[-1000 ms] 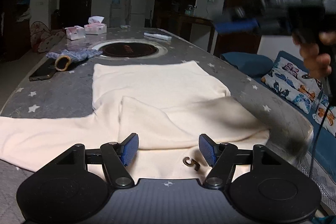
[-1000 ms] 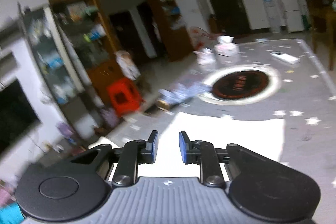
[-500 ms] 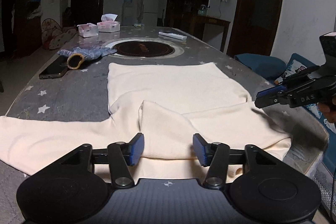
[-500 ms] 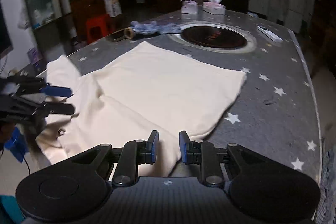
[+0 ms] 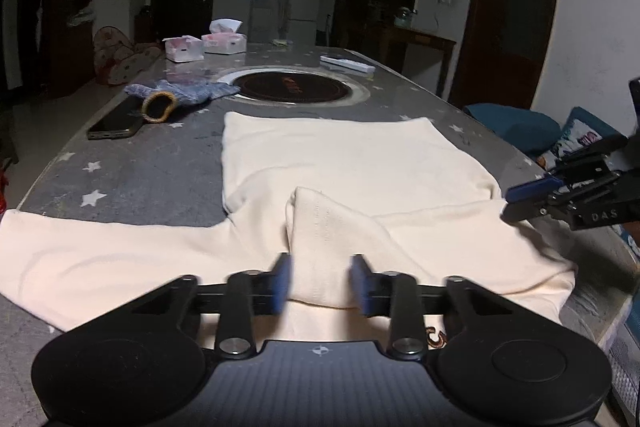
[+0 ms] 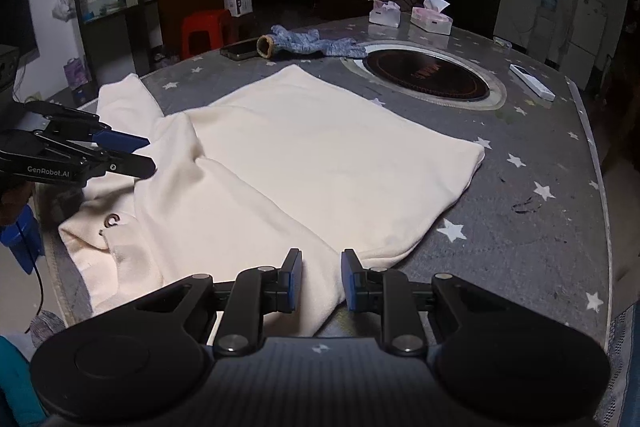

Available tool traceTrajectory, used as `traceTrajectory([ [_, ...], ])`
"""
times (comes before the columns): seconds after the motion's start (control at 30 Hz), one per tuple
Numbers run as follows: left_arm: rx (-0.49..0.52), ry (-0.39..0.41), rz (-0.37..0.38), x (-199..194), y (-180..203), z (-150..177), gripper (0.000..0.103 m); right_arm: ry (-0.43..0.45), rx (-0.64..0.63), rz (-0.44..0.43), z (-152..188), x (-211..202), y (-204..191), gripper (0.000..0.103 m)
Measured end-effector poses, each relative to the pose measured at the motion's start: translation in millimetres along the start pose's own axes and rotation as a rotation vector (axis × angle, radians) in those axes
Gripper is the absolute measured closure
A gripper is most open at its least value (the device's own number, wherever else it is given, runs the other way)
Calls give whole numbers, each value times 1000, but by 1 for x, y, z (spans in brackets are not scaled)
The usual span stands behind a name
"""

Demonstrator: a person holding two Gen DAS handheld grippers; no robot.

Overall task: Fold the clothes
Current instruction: 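Move the left gripper to the other sleeve cuff and close on it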

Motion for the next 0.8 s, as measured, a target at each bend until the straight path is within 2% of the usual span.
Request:
traceTrajectory([
  [0.03, -9, 0, 3, -2, -1, -1, 96, -5, -6, 8, 0, 2, 0, 82],
  [0.13, -48, 6, 16, -13, -7, -5, 99, -9, -15, 26, 2, 2, 0, 83],
  [0.23, -63, 33, 21, -30, -9, -8, 99, -29, -15, 46, 6, 1, 3, 83],
  [0.33, -57, 22, 25, -38, -9, -5, 99, -29, 2, 47, 9, -1, 6, 83],
  [0.5, -45, -8, -3, -35, -13, 2, 97, 16, -56, 33, 1, -8, -2, 83],
  [0.63, -51, 17, 4, -38, -16, -2, 96, 3, -108, 35, -3, 1, -5, 83],
  [0.8, -26, 34, 40, -35, -11, -5, 96, -15, -105, 17, -5, 10, 0, 84],
])
Point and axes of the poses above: each gripper's, at about its wrist camera, not at the fingertips, and x roughly the way its jaws point, y to its right, z to its underside, the point moved 3 cm from there along x, roughly the way its jaws point
